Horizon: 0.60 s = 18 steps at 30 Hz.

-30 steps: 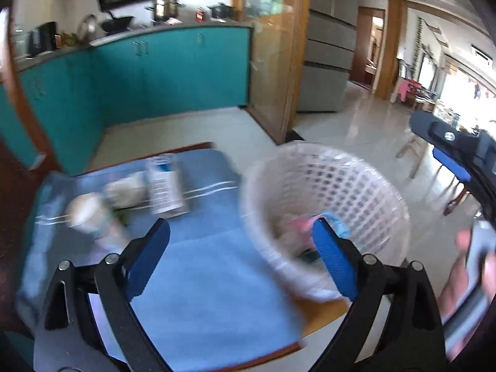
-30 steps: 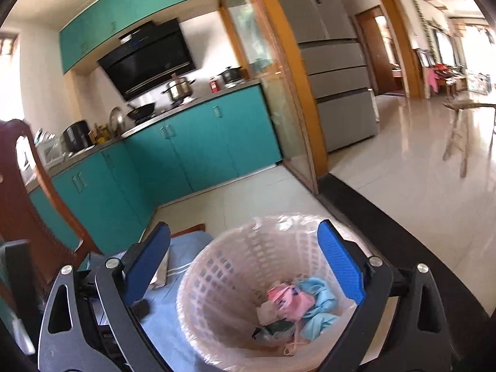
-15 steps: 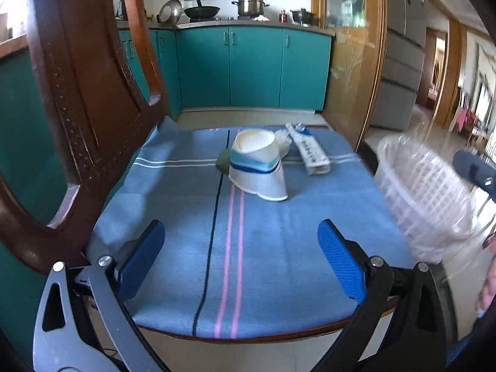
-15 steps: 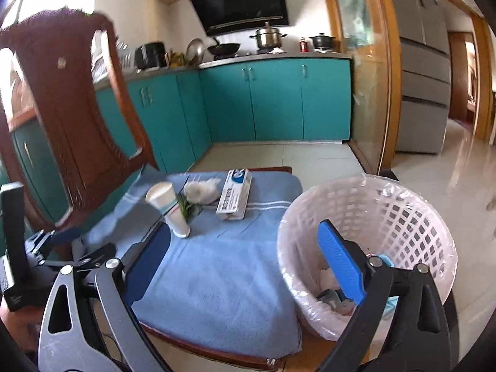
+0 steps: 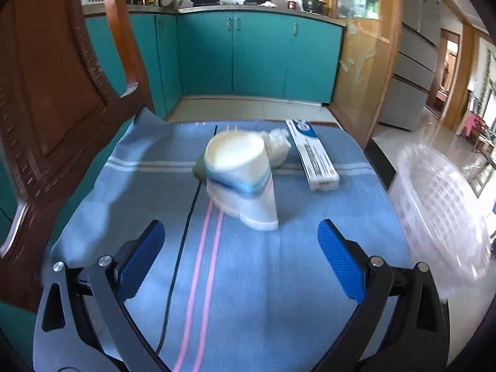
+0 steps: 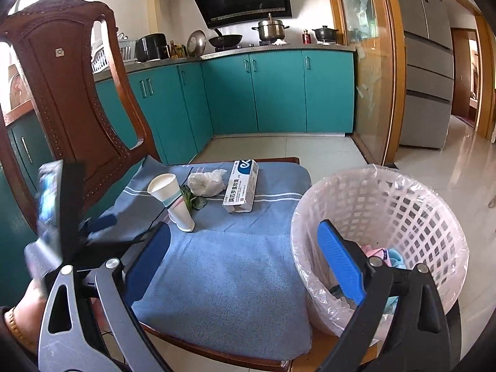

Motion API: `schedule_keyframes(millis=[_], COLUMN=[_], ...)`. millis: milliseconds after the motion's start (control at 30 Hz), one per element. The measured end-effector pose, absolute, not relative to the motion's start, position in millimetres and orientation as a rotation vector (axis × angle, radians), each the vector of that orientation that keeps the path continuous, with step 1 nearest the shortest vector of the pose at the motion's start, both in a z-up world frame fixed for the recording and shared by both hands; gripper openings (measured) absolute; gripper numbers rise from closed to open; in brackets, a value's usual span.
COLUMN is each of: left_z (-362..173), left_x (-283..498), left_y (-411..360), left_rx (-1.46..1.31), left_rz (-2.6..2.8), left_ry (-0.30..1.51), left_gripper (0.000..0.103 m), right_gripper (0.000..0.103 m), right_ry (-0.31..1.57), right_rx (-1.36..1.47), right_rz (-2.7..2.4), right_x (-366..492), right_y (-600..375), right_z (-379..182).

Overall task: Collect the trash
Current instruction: 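Grasp the white paper cup with the left tool while the right tool grasps the white ointment box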

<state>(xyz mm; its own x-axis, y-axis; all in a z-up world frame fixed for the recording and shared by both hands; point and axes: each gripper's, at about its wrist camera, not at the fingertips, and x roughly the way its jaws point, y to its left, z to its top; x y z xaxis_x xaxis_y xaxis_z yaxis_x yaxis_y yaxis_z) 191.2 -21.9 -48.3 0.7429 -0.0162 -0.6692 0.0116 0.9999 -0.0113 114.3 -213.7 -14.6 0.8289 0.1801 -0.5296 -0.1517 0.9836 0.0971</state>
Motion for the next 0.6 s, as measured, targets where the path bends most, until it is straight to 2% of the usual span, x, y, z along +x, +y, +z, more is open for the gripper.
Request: schedule_keyframes(millis=[200, 233, 267, 300, 333, 367, 433, 600], left_z=[-69, -71, -74, -78, -81, -84, -82, -49], left_x=[256, 260, 265, 269, 270, 270, 262, 214], left_y=[-35, -36, -36, -36, -35, -33, -27, -6], left_rx=[-0.107, -0.115, -0.129, -0.144, -0.151, -0.158, -0.172, -0.131], left_rz=[0.076, 0.086, 0.105, 0.106, 0.098, 0.089, 0.06, -0.037], left_ry=[0.839, 0.85, 0.856, 0.869, 0.889, 0.905, 0.901, 0.806], left_gripper=[0.098, 0.095, 0.089, 0.071, 0.049, 0.047, 0.029, 0.028], right_gripper=[0.093, 0.093, 0.093, 0.093, 0.093, 0.093, 0.093, 0.093], right_ry=[0.583, 0.581, 0.581, 0.583, 0.586, 0.588, 0.592, 0.617], right_rx=[0.09, 0.093, 0.095, 0.094, 0.091, 0.089, 0.082, 0.084], right_rz=[0.171, 0.174, 0.179, 0.182, 0.188, 0.191, 0.198, 0.189], right_x=[121, 121, 121, 122, 122, 123, 124, 130], right_y=[-219, -219, -218, -217, -216, -214, -213, -212], right_z=[-15, -14, -14, -14, -14, -14, -15, -19])
